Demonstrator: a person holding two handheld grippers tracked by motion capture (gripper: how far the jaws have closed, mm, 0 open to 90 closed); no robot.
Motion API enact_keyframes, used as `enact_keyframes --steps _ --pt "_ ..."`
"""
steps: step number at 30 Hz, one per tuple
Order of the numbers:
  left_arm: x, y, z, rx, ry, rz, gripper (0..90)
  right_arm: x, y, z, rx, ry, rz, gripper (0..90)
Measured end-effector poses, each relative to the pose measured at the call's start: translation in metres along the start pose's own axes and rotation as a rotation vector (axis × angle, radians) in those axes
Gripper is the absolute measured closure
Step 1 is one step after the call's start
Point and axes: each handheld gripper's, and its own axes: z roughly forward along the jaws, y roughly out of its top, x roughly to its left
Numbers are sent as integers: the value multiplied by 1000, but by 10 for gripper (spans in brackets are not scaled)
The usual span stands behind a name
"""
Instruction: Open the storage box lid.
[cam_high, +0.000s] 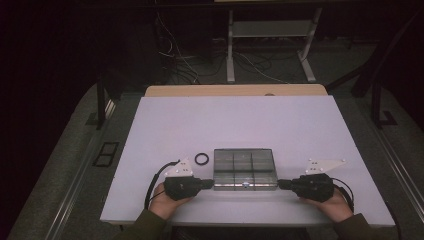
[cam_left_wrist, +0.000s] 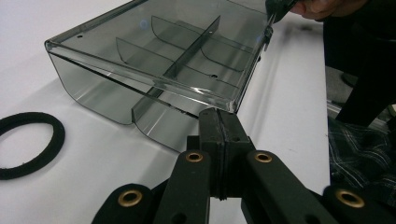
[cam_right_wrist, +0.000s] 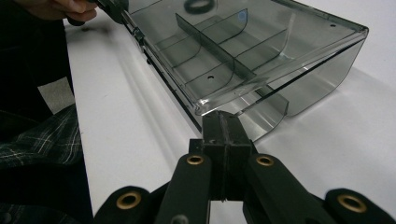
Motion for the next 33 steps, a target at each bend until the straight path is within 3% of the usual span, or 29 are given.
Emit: enact_keyframes --steps 28,33 --pt "-2 7 1 -55 20 -4 890 0 7 1 -44 17 6 891" --pt "-2 8 1 -59 22 -2 890 1 10 6 -40 23 -14 891"
